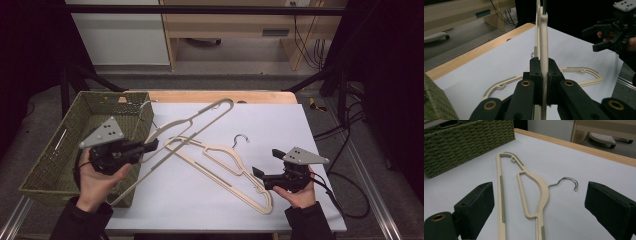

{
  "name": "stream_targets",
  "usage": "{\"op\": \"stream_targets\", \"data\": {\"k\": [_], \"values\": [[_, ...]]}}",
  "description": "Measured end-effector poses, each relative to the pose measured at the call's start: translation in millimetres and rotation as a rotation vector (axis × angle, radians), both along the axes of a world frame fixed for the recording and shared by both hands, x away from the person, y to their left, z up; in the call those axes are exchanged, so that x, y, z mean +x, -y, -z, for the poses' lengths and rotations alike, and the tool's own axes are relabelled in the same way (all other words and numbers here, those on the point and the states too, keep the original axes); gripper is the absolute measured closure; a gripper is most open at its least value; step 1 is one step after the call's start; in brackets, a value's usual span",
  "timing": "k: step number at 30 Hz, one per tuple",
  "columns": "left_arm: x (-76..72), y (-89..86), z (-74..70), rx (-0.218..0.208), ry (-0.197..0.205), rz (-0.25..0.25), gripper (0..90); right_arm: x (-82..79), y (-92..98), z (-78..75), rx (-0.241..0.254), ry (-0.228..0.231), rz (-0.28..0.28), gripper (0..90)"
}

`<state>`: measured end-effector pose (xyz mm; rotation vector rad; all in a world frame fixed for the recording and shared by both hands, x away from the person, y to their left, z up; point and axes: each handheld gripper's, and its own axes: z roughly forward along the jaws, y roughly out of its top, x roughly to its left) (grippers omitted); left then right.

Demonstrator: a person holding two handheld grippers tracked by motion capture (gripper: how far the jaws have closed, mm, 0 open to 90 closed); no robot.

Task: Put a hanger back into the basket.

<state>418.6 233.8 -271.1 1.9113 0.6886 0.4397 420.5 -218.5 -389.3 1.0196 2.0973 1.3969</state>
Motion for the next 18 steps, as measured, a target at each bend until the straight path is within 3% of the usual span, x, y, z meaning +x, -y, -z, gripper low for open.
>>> {"op": "stream_targets", "data": {"k": [6, 8, 10, 18], "values": [[15.1, -27.1, -15.9, 0.03, 0.006, -0.038, 85.7, -0.5, 5.6, 1.2, 0.002, -0.003, 0.011, 9.1], [18.1, -32.1, -17.8, 0.031, 0.006, -0.044, 85.7, -0.6, 6.1, 1.2, 0.0, -0.002, 0.012, 9.1], [27.2, -47.8, -22.5, 0.024, 0.013, -0.056, 85.7, -0.6, 6.1, 1.3, 0.003, -0.002, 0.016, 8.9], [46.5, -89.4, -23.2, 0.039, 0.024, -0.116, 85.7, 0.2, 6.3, 2.3, 0.001, -0.005, 0.017, 8.7]]}}
